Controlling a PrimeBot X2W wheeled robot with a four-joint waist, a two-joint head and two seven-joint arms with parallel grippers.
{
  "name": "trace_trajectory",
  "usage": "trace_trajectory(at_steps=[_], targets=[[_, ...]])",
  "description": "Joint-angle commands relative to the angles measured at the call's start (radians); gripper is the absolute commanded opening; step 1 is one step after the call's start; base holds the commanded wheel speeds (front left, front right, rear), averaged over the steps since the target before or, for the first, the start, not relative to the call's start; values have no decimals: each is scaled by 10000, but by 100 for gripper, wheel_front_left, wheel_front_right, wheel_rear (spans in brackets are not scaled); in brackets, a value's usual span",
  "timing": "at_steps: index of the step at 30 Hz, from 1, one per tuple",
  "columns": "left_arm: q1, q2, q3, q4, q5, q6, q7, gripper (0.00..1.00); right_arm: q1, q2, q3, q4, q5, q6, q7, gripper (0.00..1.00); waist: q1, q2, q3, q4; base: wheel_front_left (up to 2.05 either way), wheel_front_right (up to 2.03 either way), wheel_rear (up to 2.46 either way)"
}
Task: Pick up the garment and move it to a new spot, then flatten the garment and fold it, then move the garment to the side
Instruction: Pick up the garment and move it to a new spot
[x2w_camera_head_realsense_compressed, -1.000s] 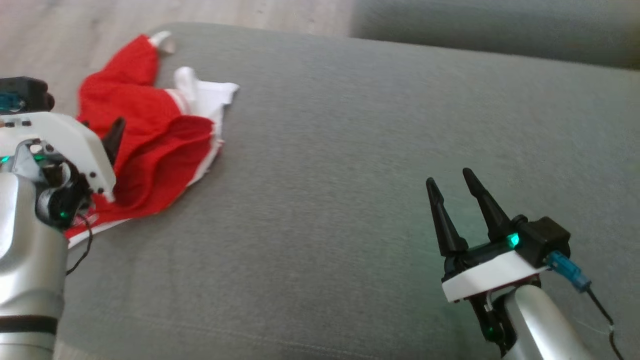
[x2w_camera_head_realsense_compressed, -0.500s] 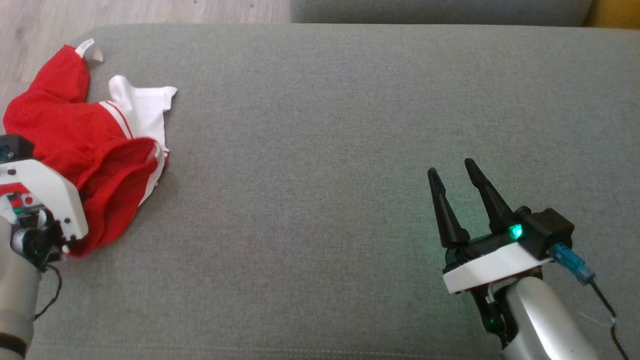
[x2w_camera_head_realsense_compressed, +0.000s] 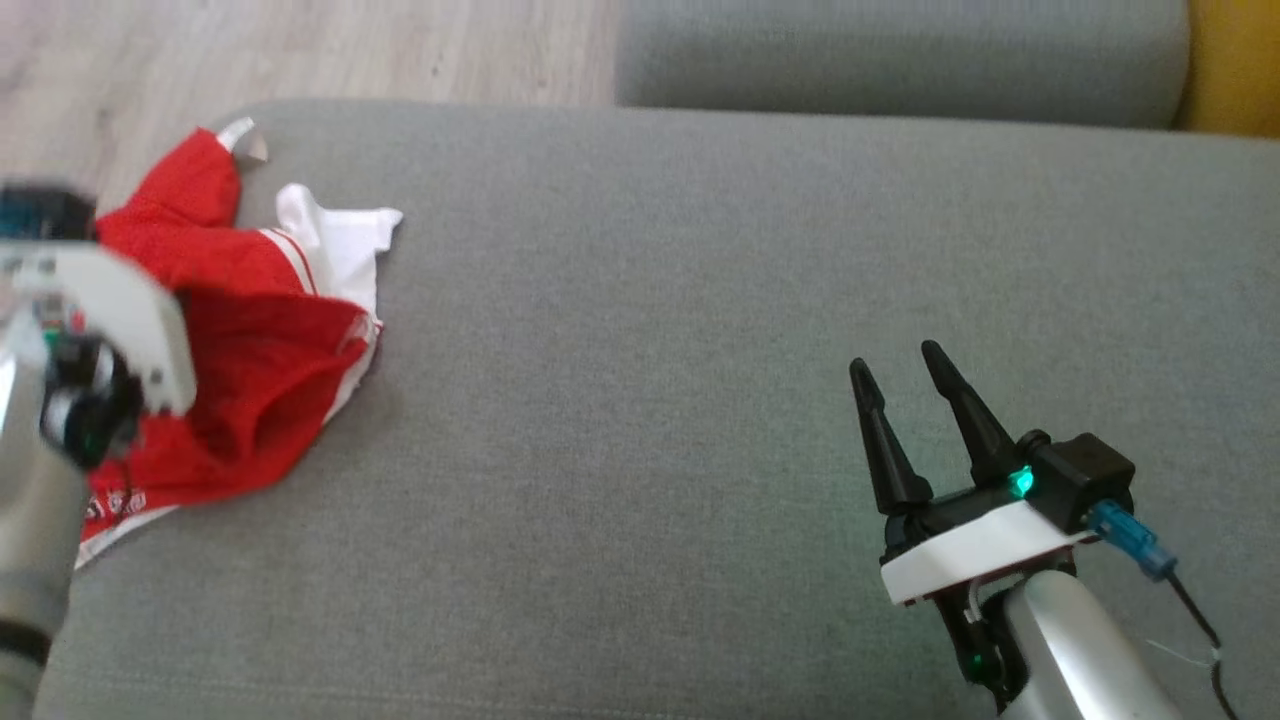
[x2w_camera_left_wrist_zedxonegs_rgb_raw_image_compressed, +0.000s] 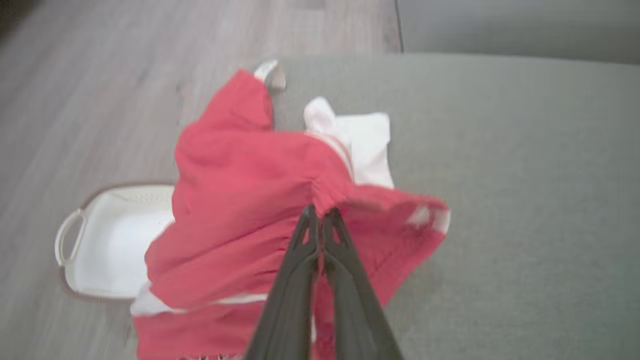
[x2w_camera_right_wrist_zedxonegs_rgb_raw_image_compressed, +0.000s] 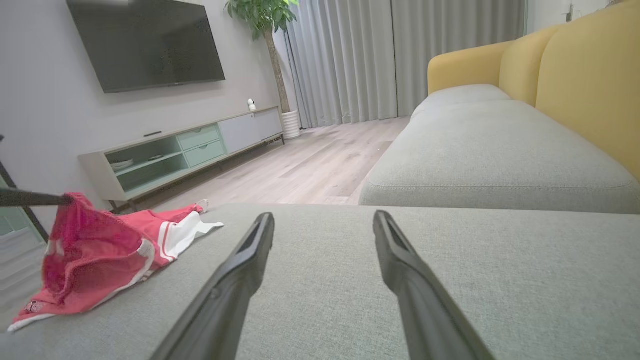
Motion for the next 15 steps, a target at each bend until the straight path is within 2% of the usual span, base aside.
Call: trace_trajectory(at_steps=[1,6,15], targets=[[-965,579,269,-526,43,3,-124,0,-120,100,211,-288,90,77,-111,100,0,0,-211,47,0,0,0],[-1940,486,-162,-1722,24,3,-315,0,49,250,222,-262,108,77,-111,100,0,0,-620,-103,0,0,0],[-3114,-574,-559,-4187,-594,3,-329,0,138,386,38,-315,54,77,-111,100,0,0,-822,-987,0,0,0]])
